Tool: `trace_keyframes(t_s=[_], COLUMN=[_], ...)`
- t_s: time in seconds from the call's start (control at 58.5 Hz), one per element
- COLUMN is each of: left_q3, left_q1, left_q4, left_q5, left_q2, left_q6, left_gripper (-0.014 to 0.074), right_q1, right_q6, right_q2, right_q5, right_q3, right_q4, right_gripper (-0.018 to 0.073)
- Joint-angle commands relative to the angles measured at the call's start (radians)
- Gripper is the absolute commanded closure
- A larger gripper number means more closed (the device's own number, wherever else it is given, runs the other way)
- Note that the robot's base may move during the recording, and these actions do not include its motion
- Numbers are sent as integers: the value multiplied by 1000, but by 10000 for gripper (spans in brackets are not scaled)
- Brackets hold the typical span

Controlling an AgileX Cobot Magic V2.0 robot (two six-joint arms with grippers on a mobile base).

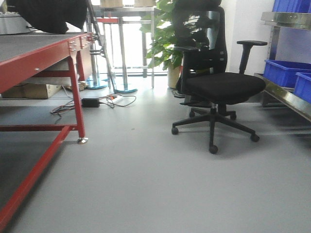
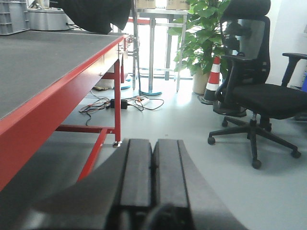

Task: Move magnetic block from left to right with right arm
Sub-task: 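Drive the base away from the first table holding the cube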

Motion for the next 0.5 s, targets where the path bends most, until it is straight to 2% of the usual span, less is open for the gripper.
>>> trace_keyframes(t_s=[0.0, 0.479], left_q3=[11, 11], left_q1=[-1, -1], left_q4=[-9, -9], left_q5=[-83, -83], left_q2=[-2, -2], left_q6=[-1, -1], left_gripper=[713, 713], right_q1=[-6, -6], right_q6=[-7, -7], right_q2=[8, 8], right_q5=[-91, -91], right_q3=[-27, -27], right_q4=[-9, -9], right_gripper=[242, 242])
